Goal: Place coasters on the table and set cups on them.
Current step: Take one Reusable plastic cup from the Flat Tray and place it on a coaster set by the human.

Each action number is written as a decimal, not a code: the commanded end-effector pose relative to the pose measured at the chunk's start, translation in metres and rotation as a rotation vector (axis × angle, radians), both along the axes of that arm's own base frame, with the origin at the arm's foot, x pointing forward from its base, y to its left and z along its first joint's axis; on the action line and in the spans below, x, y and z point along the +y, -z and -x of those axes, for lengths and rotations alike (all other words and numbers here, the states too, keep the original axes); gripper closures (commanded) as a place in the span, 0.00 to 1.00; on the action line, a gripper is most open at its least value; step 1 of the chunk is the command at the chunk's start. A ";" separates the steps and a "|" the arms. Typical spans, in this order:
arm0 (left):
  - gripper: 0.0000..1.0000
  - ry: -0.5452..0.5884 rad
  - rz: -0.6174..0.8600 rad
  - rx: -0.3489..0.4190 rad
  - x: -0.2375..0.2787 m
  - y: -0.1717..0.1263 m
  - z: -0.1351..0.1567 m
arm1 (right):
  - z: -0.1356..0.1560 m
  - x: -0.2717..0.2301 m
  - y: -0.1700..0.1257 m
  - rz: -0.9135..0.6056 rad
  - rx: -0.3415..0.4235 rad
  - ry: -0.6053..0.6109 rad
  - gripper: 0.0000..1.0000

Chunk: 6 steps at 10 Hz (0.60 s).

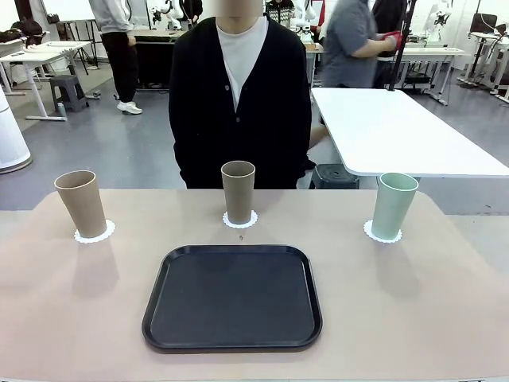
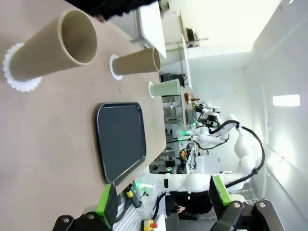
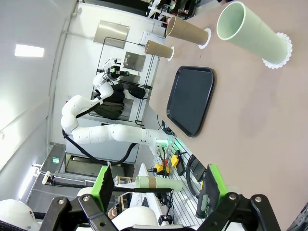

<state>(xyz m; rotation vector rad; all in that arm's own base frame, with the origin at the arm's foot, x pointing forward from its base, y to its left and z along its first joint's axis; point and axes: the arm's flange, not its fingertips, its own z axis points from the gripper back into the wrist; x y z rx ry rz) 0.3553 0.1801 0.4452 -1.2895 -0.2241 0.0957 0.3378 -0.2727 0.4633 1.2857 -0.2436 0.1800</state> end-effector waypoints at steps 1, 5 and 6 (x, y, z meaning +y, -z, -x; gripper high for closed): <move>0.00 0.029 0.004 0.010 -0.028 -0.013 -0.006 | 0.000 0.000 0.000 -0.004 0.002 0.002 0.00; 0.00 0.024 -0.005 0.001 -0.013 -0.006 -0.004 | 0.000 0.000 0.000 -0.004 0.002 0.002 0.00; 0.00 0.024 -0.005 0.001 -0.013 -0.006 -0.004 | 0.000 0.000 0.000 -0.004 0.002 0.002 0.00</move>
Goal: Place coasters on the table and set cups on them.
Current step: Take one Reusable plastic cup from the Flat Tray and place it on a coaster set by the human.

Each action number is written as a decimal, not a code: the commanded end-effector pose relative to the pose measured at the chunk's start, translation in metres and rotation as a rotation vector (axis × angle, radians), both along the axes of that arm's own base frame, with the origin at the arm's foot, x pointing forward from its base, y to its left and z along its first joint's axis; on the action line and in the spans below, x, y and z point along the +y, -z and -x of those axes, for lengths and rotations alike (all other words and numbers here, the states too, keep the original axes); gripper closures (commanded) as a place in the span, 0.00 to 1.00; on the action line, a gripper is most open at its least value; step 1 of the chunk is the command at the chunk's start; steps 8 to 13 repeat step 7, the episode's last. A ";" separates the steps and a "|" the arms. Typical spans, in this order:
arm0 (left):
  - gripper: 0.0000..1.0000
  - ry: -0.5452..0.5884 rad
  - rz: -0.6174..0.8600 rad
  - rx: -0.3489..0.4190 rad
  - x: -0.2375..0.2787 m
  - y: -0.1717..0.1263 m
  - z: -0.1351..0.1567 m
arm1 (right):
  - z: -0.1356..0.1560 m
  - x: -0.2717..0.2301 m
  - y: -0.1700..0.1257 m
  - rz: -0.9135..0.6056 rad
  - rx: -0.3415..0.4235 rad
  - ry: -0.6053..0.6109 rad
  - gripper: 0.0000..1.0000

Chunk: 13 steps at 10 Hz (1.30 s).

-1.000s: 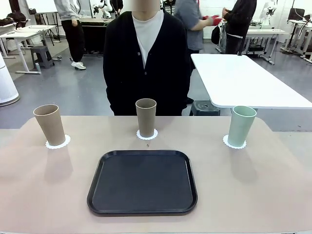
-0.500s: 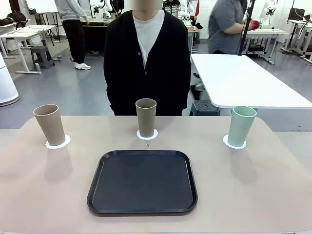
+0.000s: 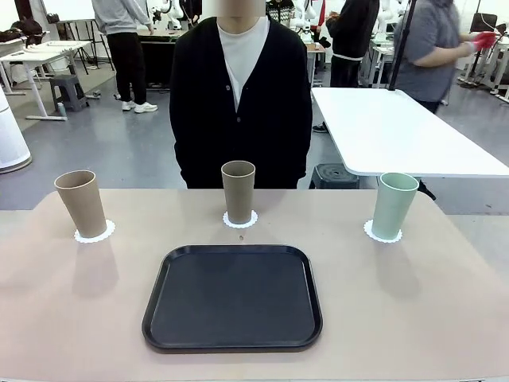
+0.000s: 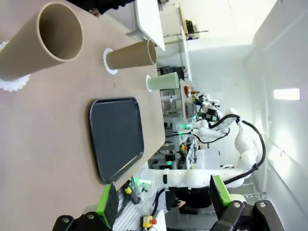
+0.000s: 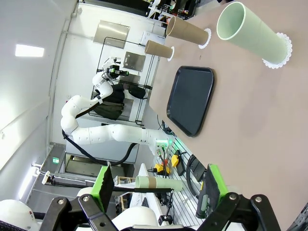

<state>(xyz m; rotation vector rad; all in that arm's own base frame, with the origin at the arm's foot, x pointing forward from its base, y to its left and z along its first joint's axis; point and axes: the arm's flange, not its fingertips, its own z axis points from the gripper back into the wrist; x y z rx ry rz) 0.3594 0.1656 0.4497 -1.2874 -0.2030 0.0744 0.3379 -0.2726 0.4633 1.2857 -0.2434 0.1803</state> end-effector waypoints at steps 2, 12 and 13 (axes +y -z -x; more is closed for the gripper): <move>0.00 -0.003 0.000 -0.003 0.002 -0.001 0.000 | 0.000 0.000 0.000 -0.004 0.002 0.002 0.00; 0.00 -0.003 0.000 -0.003 0.002 -0.001 0.000 | 0.000 0.000 0.000 -0.004 0.002 0.002 0.00; 0.00 -0.003 0.000 -0.003 0.002 -0.001 0.000 | 0.000 0.000 0.000 -0.004 0.002 0.002 0.00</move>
